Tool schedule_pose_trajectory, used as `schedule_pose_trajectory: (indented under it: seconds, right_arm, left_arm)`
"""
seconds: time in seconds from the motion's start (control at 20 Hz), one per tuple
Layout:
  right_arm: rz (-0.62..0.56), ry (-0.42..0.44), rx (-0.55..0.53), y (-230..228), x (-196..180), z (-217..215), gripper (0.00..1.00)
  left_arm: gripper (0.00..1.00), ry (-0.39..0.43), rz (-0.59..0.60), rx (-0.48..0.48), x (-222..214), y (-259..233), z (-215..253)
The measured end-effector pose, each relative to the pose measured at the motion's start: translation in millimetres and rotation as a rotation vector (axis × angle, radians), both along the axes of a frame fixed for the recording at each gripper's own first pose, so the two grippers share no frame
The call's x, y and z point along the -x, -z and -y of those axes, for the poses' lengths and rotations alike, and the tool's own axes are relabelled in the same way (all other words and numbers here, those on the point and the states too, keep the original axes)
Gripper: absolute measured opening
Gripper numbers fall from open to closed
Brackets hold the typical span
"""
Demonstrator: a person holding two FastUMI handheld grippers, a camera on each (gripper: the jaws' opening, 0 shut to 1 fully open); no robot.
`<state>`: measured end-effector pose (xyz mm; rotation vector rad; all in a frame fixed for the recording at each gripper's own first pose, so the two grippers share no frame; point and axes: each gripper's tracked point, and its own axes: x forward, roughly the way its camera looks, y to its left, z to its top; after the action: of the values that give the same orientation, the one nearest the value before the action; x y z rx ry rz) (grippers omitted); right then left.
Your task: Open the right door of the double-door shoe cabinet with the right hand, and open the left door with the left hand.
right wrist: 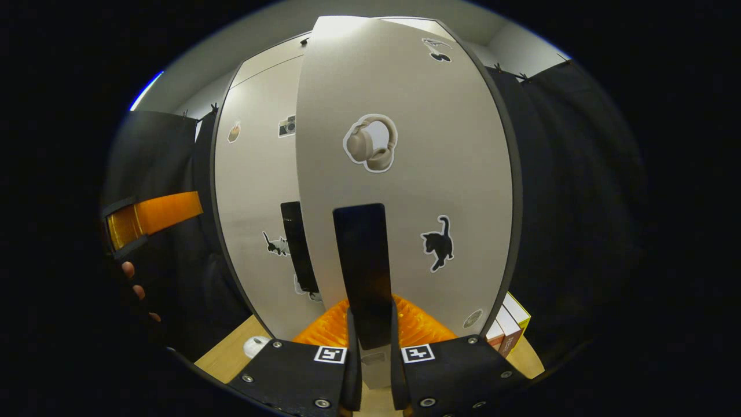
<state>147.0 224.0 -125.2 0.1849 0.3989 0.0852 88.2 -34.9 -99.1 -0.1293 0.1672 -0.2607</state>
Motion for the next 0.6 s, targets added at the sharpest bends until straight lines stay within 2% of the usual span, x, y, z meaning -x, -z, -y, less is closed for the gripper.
schedule_pose_trajectory:
  seconds: [0.6]
  right_arm:
    - [0.032, 0.024, -0.004, -12.5, 27.2, 30.1, 0.19]
  left_arm:
    - [0.96, 0.075, -0.051, 0.008, -7.5, 25.1, 55.3]
